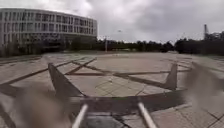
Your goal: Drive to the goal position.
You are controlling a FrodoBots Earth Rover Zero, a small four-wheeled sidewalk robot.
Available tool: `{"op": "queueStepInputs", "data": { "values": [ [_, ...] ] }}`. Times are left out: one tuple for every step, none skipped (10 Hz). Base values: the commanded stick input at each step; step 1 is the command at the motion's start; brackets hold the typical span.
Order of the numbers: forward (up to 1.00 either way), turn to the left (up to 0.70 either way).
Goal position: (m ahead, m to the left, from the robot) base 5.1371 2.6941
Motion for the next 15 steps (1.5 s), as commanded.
{"op": "queueStepInputs", "data": {
  "values": [
    [1.00, 0.00],
    [1.00, 0.00],
    [1.00, 0.00],
    [1.00, 0.00],
    [1.00, 0.00],
    [1.00, 0.00],
    [1.00, 0.00],
    [1.00, 0.00],
    [1.00, 0.00],
    [1.00, 0.00],
    [1.00, 0.00],
    [1.00, 0.00],
    [1.00, 0.00],
    [1.00, 0.00],
    [1.00, 0.00]
  ]
}}
